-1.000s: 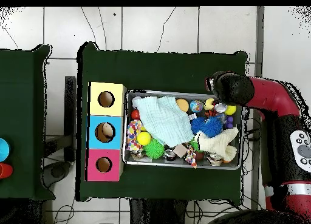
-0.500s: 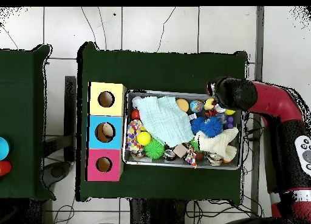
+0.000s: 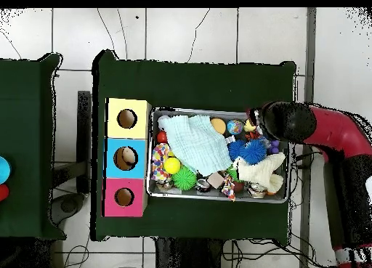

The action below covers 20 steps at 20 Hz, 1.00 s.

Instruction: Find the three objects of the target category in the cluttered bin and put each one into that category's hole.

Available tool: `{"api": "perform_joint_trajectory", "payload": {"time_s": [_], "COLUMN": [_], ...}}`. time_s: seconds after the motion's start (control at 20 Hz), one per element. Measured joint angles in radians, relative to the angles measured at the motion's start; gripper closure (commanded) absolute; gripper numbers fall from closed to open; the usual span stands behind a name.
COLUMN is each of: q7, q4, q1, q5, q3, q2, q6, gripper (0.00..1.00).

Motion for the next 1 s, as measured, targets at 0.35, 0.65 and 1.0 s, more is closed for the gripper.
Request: {"api": "perform_joint_trajectory", "payload": {"time_s": [0.35, 0.65, 1.0], "q7": [0.0, 0.0, 0.0], "q4": [0.054, 0.076, 0.079], "q1": [-0.019, -0.045, -0.074], "q5": [0.0, -0.004, -0.022], "q3": [-0.003, -0.003, -0.003], "q2": [-0.025, -0.002, 0.027], "q6": [0.0, 0.0, -0.001], "gripper": [0.0, 0.0, 0.0]}}
